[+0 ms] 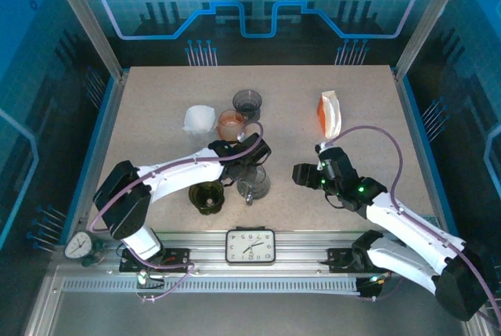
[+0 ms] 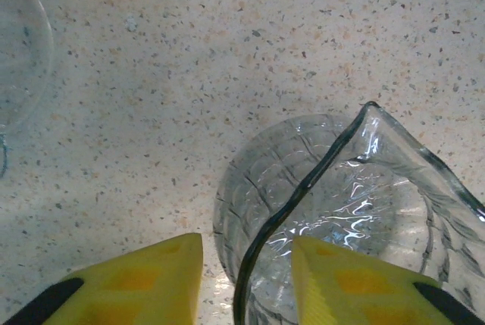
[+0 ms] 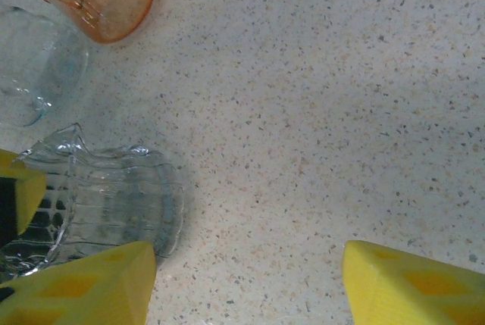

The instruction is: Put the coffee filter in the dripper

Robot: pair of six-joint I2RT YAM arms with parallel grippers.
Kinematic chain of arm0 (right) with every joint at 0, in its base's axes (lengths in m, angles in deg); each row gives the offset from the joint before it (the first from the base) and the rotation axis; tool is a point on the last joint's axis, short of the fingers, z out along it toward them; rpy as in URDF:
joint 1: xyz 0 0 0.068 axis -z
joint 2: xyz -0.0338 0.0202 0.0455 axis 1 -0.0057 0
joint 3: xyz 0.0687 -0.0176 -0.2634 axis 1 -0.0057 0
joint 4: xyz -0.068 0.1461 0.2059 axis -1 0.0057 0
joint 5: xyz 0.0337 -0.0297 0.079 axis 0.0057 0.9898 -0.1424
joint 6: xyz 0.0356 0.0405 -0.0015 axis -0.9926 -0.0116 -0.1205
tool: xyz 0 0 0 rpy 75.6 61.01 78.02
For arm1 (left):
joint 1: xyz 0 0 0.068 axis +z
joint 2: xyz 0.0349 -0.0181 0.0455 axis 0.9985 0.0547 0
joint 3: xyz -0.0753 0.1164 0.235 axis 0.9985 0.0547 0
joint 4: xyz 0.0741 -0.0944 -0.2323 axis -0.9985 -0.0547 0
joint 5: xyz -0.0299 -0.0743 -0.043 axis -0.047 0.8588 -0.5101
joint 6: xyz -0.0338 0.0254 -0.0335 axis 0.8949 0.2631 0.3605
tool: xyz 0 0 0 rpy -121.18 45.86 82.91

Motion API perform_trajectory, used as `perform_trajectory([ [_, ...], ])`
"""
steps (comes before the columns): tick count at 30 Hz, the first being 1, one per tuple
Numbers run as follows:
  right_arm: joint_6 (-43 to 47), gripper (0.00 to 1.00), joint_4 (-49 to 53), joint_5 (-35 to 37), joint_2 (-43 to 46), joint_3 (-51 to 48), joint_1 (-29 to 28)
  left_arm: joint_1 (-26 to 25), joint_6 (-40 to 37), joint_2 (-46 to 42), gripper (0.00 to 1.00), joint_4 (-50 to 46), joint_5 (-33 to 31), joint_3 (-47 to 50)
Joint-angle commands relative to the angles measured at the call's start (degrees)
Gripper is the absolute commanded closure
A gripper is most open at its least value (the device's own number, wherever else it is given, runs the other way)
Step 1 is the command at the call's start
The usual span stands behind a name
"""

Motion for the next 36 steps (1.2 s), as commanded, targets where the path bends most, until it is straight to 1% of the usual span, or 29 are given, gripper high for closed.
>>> perform_trajectory([
  [1, -0.09, 0.33, -1.26, -0.33, -0.23, -0.52, 0.77, -0.32, 1.61, -5.26, 0.55, -1.00, -2.10, 0.47],
  [3, -0.17, 0.33, -1.48, -0.37, -0.30, -0.74, 0.77, -0.18, 2.43, -8.18, 0.53, -1.87, -2.09, 0.80],
  [6, -0.36, 0.33, -2.22, -0.50, -0.23, -1.44, 0.78, 0.08, 4.92, -12.76, 0.53, -3.77, -1.03, 2.32],
  [12, -0.67, 0.33, -3.97, -0.81, -0.14, -2.94, 0.78, 2.67, 12.50, -21.72, 0.52, -10.65, 2.43, 8.29],
  [16, -0.59, 0.33, -4.71, -1.03, 0.11, -3.68, 0.87, 6.33, 18.61, -30.60, 0.52, -14.37, 4.33, 15.12],
  [19, -0.61, 0.33, -5.30, -1.00, 0.21, -4.13, 0.99, 10.07, 21.90, -36.79, 0.52, -14.08, 7.16, 20.12],
  [21, -0.54, 0.33, -5.35, -1.07, 0.22, -4.13, 1.03, 12.10, 23.51, -39.29, 0.53, -13.63, 9.02, 22.56],
  [23, -0.42, 0.33, -5.32, -1.08, 0.26, -4.13, 1.13, 13.45, 24.56, -40.43, 0.54, -13.96, 9.46, 24.20],
  [27, -0.29, 0.32, -5.30, -1.11, 0.39, -4.22, 1.22, 14.91, 24.94, -39.93, 0.56, -12.77, 10.48, 26.58],
  [34, -0.39, 0.32, -4.92, -0.99, 0.98, -4.56, 1.44, 15.51, 24.56, -35.46, 0.68, -10.72, 10.96, 28.88],
  [36, -0.39, 0.32, -4.74, -0.95, 1.18, -4.66, 1.63, 15.50, 24.39, -34.86, 0.73, -9.99, 11.13, 29.44],
])
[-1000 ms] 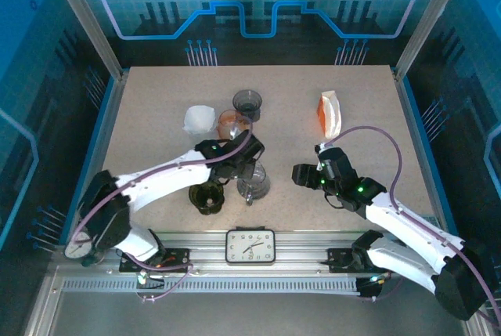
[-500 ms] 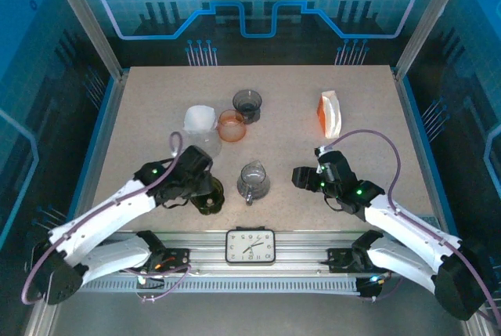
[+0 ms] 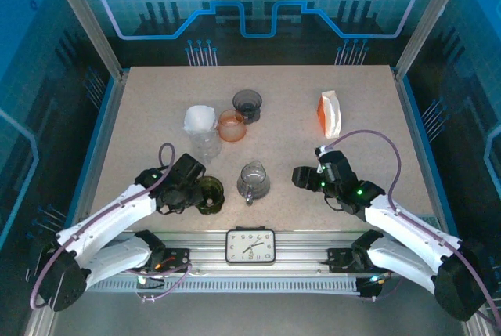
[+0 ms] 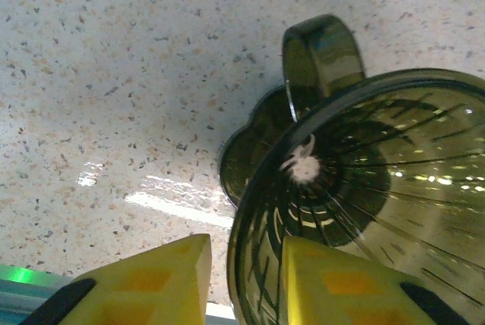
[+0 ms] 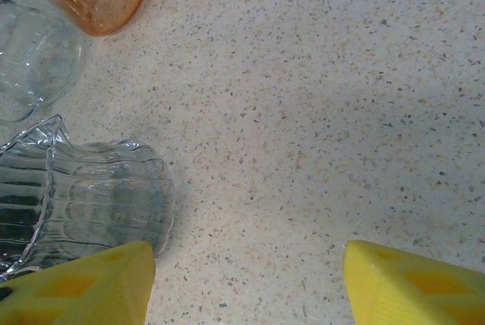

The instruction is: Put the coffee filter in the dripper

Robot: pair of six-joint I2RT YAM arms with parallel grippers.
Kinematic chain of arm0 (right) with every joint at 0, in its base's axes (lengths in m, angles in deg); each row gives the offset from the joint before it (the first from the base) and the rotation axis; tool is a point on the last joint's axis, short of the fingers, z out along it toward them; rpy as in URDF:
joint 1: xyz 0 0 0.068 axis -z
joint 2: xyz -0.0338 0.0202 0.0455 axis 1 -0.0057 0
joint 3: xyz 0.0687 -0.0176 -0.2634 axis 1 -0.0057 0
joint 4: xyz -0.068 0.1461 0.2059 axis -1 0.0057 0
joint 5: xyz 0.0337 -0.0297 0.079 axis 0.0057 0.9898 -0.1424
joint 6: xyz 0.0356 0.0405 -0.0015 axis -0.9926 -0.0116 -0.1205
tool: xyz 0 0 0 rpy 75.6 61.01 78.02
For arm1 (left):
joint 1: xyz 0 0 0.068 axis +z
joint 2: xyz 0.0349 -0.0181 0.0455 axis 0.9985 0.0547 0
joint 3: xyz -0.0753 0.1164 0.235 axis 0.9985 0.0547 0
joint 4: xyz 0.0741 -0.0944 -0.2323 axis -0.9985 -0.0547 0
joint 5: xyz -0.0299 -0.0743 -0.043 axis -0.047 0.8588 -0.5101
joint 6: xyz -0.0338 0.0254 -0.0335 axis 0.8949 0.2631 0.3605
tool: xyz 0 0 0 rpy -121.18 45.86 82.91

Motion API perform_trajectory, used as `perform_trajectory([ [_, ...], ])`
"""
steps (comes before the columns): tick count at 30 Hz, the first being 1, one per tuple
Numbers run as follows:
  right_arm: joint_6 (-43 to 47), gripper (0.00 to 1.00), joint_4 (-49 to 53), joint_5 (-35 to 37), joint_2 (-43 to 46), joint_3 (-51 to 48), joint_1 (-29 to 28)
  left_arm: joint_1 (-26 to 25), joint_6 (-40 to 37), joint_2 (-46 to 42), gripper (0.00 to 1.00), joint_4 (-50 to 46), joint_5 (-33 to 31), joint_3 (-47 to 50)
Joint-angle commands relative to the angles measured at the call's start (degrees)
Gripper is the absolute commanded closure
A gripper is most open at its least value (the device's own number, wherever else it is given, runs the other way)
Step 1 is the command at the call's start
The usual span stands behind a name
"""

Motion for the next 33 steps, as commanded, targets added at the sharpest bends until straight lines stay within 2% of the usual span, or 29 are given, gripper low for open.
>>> perform_trajectory([
  [1, -0.22, 0.32, -0.25, 0.20, 1.23, -1.02, 0.98, 0.40, 0.29, 0.74, 0.76, 1.39, 1.27, 1.45],
  [7, -0.30, 0.32, -0.36, -0.13, 1.05, -0.88, 1.24, 0.45, -0.50, 0.57, 1.00, 1.89, 1.43, 1.32],
  [14, -0.22, 0.32, -0.49, -0.11, 0.74, -0.61, 1.35, 0.38, -2.70, -3.09, 1.00, 0.07, 1.60, -2.01],
  [21, -0.22, 0.32, -0.73, -0.12, 0.57, -0.43, 1.46, 0.35, -7.35, -5.82, 1.00, -5.18, 2.61, -12.27],
  [26, -0.31, 0.32, -1.35, -0.13, -0.05, -0.44, 1.51, -1.46, -9.25, -2.41, 1.00, -3.34, 6.42, -19.04],
  [30, -0.24, 0.32, -1.22, -0.25, -0.31, -0.35, 1.59, -5.54, -10.93, 3.82, 1.00, -0.03, 6.93, -24.82],
  [33, -0.22, 0.32, -0.68, -0.26, -0.23, -0.11, 1.64, -5.85, -12.22, 9.13, 1.00, 3.04, 10.45, -28.19],
])
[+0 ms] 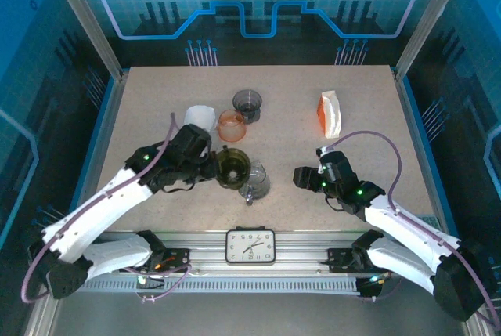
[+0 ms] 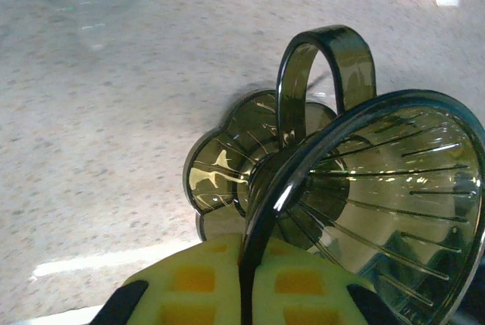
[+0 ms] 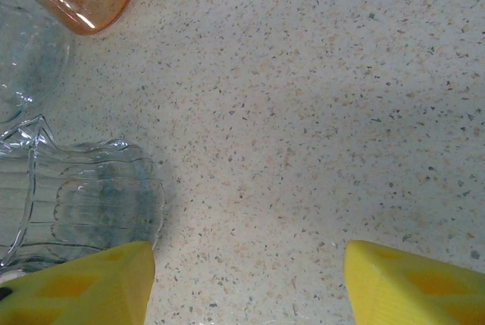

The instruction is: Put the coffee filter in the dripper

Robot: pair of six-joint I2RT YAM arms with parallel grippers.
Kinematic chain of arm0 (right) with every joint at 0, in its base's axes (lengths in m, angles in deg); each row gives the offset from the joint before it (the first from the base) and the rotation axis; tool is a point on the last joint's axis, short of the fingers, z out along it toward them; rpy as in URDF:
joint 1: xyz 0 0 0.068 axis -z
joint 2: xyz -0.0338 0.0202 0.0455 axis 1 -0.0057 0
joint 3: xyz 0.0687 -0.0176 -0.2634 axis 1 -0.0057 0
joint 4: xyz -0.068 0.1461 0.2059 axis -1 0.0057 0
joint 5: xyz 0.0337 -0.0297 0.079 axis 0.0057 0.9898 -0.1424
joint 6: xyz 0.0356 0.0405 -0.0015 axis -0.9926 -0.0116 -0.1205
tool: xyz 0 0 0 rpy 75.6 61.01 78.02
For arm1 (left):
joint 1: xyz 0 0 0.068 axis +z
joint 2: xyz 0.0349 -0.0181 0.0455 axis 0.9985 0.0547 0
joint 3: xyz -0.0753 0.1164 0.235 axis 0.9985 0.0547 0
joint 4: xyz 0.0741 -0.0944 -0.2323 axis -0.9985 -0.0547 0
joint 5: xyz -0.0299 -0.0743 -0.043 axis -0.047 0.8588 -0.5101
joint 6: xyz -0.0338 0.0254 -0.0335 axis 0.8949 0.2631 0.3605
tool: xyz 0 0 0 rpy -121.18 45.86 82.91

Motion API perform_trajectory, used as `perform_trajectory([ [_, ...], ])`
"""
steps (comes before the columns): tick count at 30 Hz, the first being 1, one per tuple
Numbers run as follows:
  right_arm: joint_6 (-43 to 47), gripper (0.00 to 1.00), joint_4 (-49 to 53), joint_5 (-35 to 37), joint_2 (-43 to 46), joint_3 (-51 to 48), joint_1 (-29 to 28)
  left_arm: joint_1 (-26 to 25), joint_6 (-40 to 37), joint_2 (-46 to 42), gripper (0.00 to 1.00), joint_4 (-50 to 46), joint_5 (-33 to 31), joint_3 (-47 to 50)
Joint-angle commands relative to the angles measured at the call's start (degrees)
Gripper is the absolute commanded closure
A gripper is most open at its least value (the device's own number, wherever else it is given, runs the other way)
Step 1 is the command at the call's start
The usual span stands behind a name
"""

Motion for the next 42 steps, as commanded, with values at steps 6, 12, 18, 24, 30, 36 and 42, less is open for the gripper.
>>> perform_trajectory([
  [6, -0.04, 0.32, 1.19, 0.36, 1.86, 0.39, 0.86, 0.82, -6.93, 13.39, 1.00, 2.39, 8.59, -10.91],
  [12, -0.31, 0.32, 2.23, 0.87, 3.38, -0.42, 0.87, 1.97, -9.18, 17.40, 1.00, 0.94, 10.97, -12.16],
  [18, -0.20, 0.32, 2.32, 1.04, 3.38, -0.44, 1.03, 2.03, -9.30, 17.54, 1.00, 1.82, 10.82, -9.76],
  [24, -0.08, 0.32, 2.08, 0.70, 2.76, 0.09, 1.12, 2.01, -9.43, 17.71, 1.00, 2.59, 9.87, -7.29],
  [30, -0.12, 0.32, 2.19, 0.64, 2.63, 0.24, 1.12, 2.05, -8.99, 17.63, 1.00, 3.88, 9.51, -5.56],
  [36, -0.05, 0.32, 2.38, 0.33, 2.28, 0.86, 1.08, 2.01, -8.86, 17.65, 0.83, 4.24, 9.32, -5.05],
  [42, 0.17, 0.30, 3.01, 0.47, 2.23, 1.42, 1.15, 2.57, -8.87, 14.66, 0.45, 3.37, 6.91, -6.12],
])
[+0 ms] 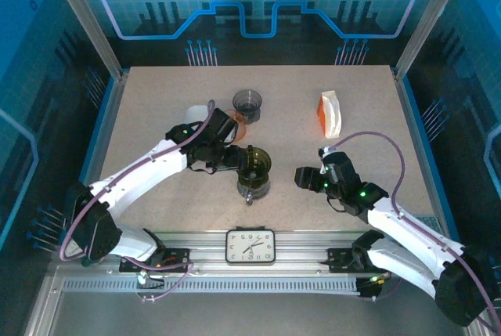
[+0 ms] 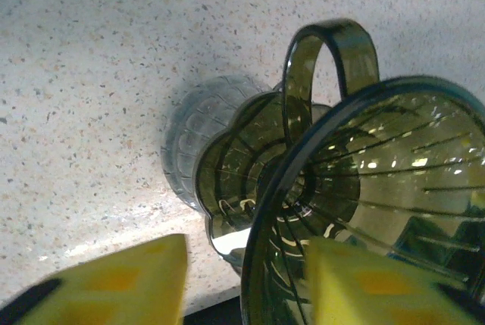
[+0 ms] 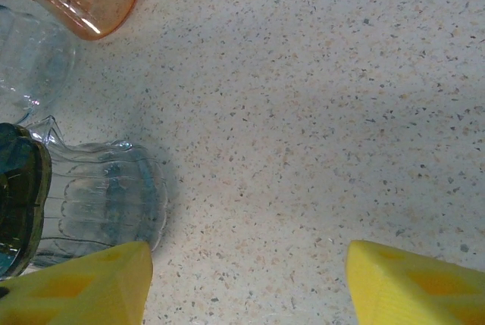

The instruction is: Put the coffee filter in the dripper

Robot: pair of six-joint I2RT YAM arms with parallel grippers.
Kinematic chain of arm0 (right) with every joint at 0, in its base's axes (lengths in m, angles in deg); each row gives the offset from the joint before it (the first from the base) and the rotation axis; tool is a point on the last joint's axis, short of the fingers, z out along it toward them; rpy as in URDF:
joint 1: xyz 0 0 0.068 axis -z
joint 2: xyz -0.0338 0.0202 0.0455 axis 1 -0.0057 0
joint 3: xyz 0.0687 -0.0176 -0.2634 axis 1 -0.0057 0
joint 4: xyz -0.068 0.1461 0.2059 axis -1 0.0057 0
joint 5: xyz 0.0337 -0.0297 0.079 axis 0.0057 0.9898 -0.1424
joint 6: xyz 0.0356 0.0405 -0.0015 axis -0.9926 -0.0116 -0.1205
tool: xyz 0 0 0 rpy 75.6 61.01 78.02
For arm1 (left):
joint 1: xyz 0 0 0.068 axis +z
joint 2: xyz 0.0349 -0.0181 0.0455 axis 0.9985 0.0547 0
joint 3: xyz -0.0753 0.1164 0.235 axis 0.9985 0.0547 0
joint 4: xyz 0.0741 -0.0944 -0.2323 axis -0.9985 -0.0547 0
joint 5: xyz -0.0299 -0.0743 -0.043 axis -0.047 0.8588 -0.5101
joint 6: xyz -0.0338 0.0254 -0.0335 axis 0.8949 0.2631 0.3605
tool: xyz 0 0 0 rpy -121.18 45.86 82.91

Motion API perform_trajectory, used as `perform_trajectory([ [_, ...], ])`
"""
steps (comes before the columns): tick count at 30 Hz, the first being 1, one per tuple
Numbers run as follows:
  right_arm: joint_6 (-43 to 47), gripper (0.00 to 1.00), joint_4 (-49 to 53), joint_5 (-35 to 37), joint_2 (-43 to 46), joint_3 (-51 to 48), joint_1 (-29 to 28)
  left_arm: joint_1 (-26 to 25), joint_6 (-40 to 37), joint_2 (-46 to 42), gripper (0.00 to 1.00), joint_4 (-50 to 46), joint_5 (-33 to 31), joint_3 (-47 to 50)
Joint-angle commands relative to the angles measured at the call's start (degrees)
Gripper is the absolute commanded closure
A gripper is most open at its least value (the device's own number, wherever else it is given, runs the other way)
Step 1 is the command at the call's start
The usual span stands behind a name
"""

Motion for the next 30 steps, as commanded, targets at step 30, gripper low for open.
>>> perform_trajectory([
  [30, 13.96, 0.38, 19.58, 1.76, -21.43, 34.24, 17.70, 3.82, -6.46, -40.78, 0.01, 15.30, -21.45, 16.62],
])
